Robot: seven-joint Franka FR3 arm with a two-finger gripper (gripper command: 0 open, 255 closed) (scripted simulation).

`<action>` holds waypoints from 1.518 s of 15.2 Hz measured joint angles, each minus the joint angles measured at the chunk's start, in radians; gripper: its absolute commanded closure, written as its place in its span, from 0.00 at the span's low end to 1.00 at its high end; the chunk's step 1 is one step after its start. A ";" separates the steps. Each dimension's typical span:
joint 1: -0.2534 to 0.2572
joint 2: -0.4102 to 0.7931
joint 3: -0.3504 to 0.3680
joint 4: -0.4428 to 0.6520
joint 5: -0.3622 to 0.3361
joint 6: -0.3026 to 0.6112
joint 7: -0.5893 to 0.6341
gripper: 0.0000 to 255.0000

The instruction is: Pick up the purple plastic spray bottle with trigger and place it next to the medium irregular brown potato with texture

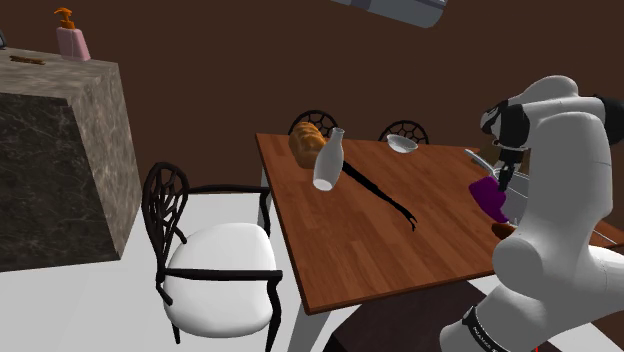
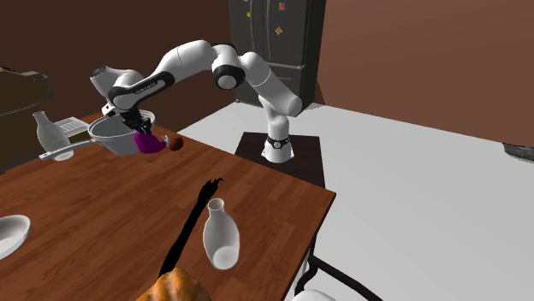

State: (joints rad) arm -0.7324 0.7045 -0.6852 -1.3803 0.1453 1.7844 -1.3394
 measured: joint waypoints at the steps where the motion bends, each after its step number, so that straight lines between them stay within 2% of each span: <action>1: 0.001 0.002 0.002 -0.007 0.002 0.010 0.001 1.00; 7: 0.001 0.006 0.011 -0.034 0.016 0.065 0.005 1.00; 14: -0.007 0.010 0.021 -0.022 0.014 0.056 0.007 1.00; 15: -0.002 0.003 0.020 -0.036 0.012 0.071 0.009 0.00; 19: 0.027 -0.026 0.012 -0.092 -0.001 0.073 0.018 0.00; 23: 0.004 0.014 0.023 -0.016 0.012 -0.048 0.017 0.00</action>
State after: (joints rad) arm -0.7281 0.7184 -0.6625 -1.3965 0.1571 1.7361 -1.3222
